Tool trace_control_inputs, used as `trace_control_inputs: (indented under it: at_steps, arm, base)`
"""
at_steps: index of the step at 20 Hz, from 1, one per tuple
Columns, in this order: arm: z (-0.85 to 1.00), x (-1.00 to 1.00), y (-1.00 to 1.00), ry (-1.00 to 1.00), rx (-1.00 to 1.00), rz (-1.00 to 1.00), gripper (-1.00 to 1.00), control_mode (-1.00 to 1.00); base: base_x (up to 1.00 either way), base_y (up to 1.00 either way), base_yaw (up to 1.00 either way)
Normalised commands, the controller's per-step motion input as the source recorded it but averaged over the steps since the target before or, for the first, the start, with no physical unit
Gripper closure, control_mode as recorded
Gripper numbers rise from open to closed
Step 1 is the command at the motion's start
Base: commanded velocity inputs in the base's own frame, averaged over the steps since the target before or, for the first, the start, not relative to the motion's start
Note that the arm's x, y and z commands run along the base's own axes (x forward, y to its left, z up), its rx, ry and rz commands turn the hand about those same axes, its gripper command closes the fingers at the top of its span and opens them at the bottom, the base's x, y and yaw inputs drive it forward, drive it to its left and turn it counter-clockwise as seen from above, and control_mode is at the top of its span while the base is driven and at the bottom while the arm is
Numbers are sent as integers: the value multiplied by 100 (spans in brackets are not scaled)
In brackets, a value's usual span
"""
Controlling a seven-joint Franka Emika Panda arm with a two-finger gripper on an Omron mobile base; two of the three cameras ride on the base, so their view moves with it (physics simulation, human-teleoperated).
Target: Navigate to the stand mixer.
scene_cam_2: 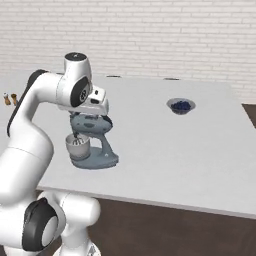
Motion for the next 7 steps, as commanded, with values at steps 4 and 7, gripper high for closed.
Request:
trace_control_inputs:
  at_steps: [4, 7]
  arm:
    - [0, 0, 0, 0, 0, 0, -100, 100]
    - [0, 0, 0, 0, 0, 0, -100, 100]
  base:
    - [0, 0, 0]
    - [0, 0, 0]
